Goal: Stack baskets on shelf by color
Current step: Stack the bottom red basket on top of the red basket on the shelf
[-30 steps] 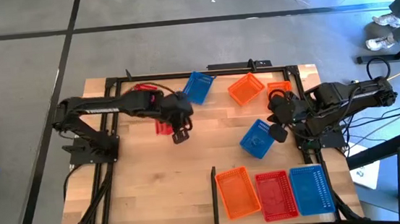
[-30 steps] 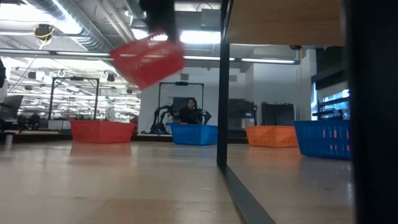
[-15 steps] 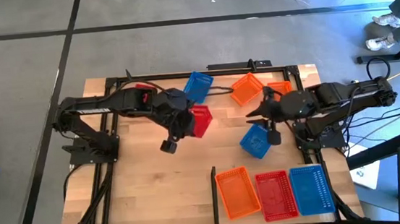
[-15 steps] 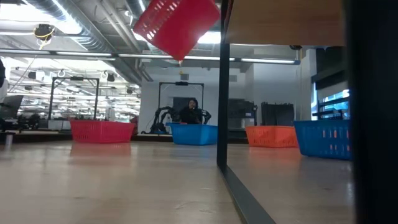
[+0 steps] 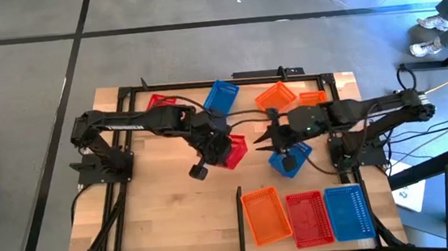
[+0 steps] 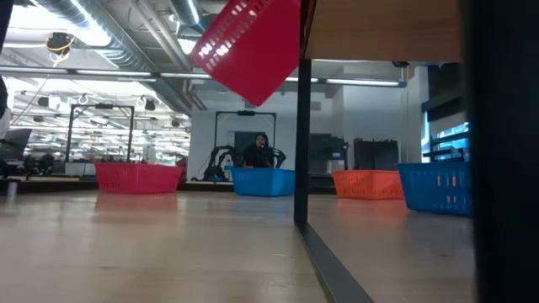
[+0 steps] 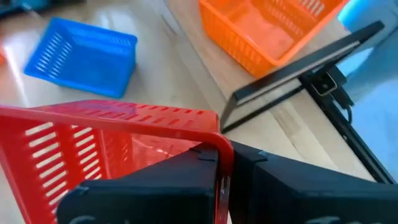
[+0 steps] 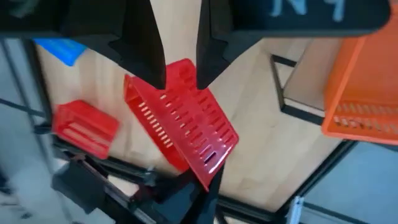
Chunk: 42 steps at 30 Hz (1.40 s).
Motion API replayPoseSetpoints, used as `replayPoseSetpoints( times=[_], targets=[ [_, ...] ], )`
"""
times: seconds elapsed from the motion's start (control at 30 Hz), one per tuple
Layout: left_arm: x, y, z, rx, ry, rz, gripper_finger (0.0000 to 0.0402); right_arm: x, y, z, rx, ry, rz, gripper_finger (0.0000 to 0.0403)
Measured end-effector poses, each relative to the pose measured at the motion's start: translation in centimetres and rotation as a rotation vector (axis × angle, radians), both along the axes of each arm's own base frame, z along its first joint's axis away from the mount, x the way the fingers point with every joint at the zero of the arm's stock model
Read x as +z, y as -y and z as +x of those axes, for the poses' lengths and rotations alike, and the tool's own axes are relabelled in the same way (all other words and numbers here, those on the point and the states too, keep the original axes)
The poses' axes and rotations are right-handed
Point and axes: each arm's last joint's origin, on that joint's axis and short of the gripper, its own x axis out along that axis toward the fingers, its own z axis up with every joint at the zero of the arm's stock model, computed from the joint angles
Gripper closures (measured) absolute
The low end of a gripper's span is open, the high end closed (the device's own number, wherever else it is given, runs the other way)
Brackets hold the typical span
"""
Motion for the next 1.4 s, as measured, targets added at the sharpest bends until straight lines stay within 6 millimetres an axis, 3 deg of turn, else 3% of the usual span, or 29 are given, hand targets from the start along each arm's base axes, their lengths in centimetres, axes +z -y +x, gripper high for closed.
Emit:
replayPoseSetpoints(
  times=[0.3,0.67,1.13,1.4],
  targets=[
    [0.1,0.3,0.1,-0.029,0.002,-0.057,0.0402,-1.1,1.1,2.2,0.072,0.019,-0.067,0.0314],
    [0.3,0.3,0.3,-0.025,0.033,-0.063,0.0401,-2.4,2.0,4.3,0.109,0.024,-0.026,0.0314],
    [0.2,0.3,0.3,-0.021,0.022,-0.074,0.0401,-3.5,2.6,5.0,0.238,-0.012,0.042,0.0315],
    [1.2,0.2,0.3,-0.039,0.059,-0.058,0.0401,-3.5,3.1,5.0,0.323,-0.016,0.121,0.0315]
  ],
)
